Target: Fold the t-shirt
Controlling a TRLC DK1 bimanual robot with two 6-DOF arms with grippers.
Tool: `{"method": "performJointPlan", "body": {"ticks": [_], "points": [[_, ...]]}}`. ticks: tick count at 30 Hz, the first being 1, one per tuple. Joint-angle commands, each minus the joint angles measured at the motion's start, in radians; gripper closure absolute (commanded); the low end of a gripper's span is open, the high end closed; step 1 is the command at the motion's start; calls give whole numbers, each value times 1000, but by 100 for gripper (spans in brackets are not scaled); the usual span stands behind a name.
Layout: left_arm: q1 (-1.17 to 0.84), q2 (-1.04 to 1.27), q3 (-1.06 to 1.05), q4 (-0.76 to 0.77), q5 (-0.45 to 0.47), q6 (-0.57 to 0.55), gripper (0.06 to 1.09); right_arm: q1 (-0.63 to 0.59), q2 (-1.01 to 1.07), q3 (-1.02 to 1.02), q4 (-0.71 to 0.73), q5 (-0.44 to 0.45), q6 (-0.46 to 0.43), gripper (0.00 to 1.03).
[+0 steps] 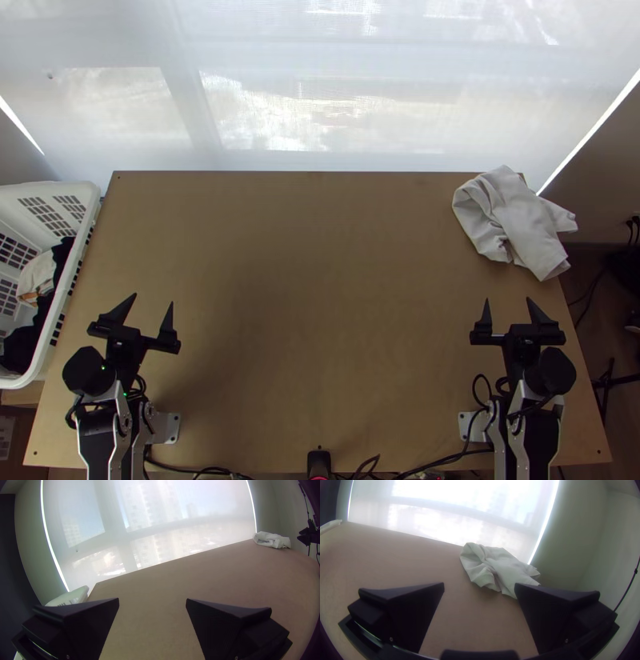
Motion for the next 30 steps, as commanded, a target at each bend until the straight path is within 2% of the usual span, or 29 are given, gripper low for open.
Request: {"method": "performJointPlan", "body": {"ticks": [1, 11, 16, 24, 27, 30], "points": [[0, 0, 0, 0, 0, 0, 11, 0, -1, 0, 0, 0, 0, 5], [-15, 0, -1, 0, 9, -21, 11, 22, 0, 0, 2, 0, 8, 5], [-12, 2, 0, -23, 8, 72, 11, 33, 0, 0, 0, 0, 8, 5], [75, 2, 0, -12, -40, 97, 11, 95, 0, 0, 0, -1, 17, 5], [82, 2, 0, 12, -104, 117, 11, 164, 0, 0, 0, -1, 19, 5], [98, 5, 11, 34, -144, 115, 11, 273, 0, 0, 9, 5, 146, 5]]}}
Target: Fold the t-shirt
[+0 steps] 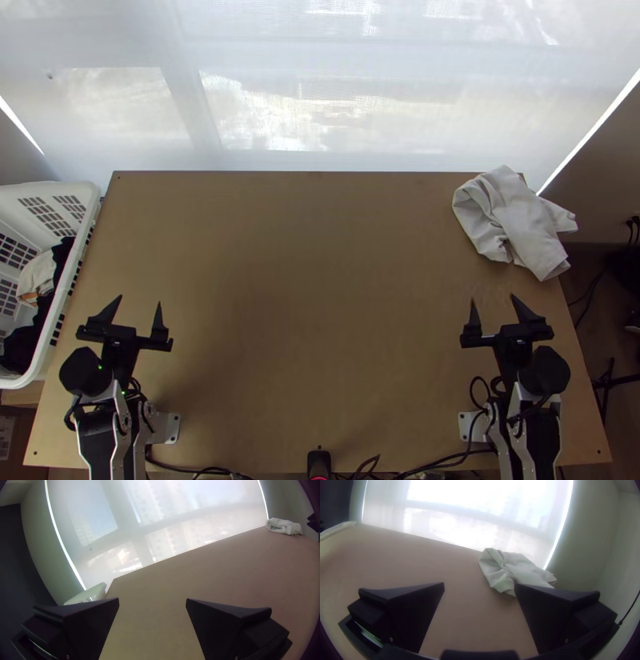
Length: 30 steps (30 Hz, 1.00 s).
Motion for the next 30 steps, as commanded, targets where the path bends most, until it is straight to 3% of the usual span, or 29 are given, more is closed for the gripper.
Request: {"method": "performJointPlan", "body": {"ticks": [1, 3, 7, 10, 12, 15, 23, 27, 30], "points": [[54, 5, 17, 42, -75, 19, 11, 179, -1, 0, 13, 51, 180, 5], [77, 5, 22, 45, -83, 19, 11, 209, -1, 2, 8, 56, 281, 5], [126, 54, 45, 57, -113, 3, 11, 399, -2, 2, 8, 57, 439, 5], [146, 177, 132, -41, -167, -77, 11, 505, -1, 2, 7, 57, 442, 5], [139, 261, 201, -170, -227, -161, 11, 542, -1, 2, 8, 57, 450, 5], [140, 275, 235, -245, -279, -238, 11, 577, -2, 2, 8, 57, 454, 5], [209, 270, 347, -288, -310, -328, 11, 616, -1, 2, 8, 57, 454, 5], [280, 424, 460, -337, -310, -388, 11, 783, -2, 2, 10, 59, 454, 5], [286, 609, 565, -454, -353, -454, 11, 800, -1, 2, 31, 79, 467, 5]]}}
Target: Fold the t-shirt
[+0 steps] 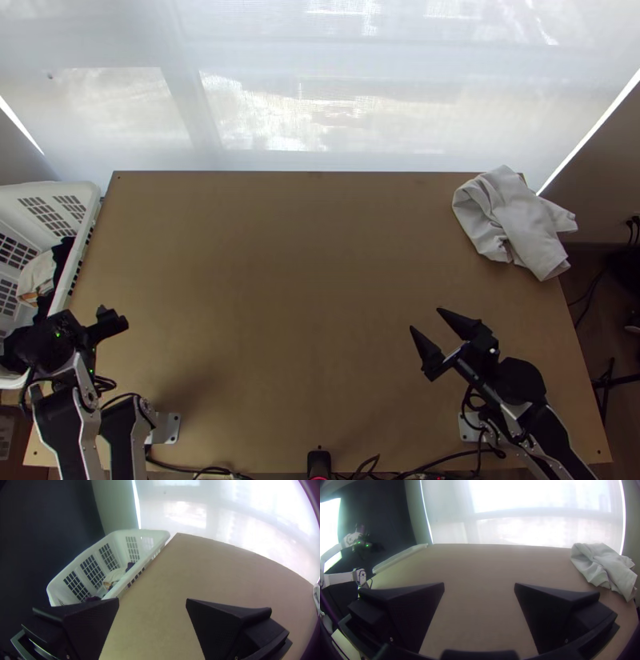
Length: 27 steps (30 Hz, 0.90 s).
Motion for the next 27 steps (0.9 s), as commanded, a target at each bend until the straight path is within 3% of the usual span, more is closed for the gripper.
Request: {"method": "performJointPlan", "body": {"ticks": [1, 4, 9, 11, 13, 18, 20, 21, 25, 27], "points": [[59, 320, 216, -193, -45, -131, 11, 101, -1, 0, 20, 56, 14, 5], [67, 503, 344, -330, -28, -194, 11, 45, 2, -2, 63, 190, 23, 5], [54, 615, 502, -414, 44, -352, 10, -35, 1, 1, 203, 207, -54, 5], [37, 616, 563, -422, 50, -404, 10, -58, 16, 5, 272, 208, -121, 13], [24, 616, 615, -423, 61, -404, 10, -86, 56, 24, 294, 222, -178, 16], [42, 703, 770, -491, 95, -346, 10, -112, 96, 77, 290, 222, -181, 15], [57, 725, 830, -523, 96, -343, 10, -115, 132, 115, 309, 233, -181, 13], [59, 723, 848, -524, 96, -345, 10, -123, 171, 138, 320, 257, -179, 5], [60, 719, 893, -555, 96, -346, 10, -127, 337, 238, 312, 315, -170, 5], [77, 716, 916, -575, 95, -346, 10, -138, 444, 313, 249, 317, -123, 5]]}}
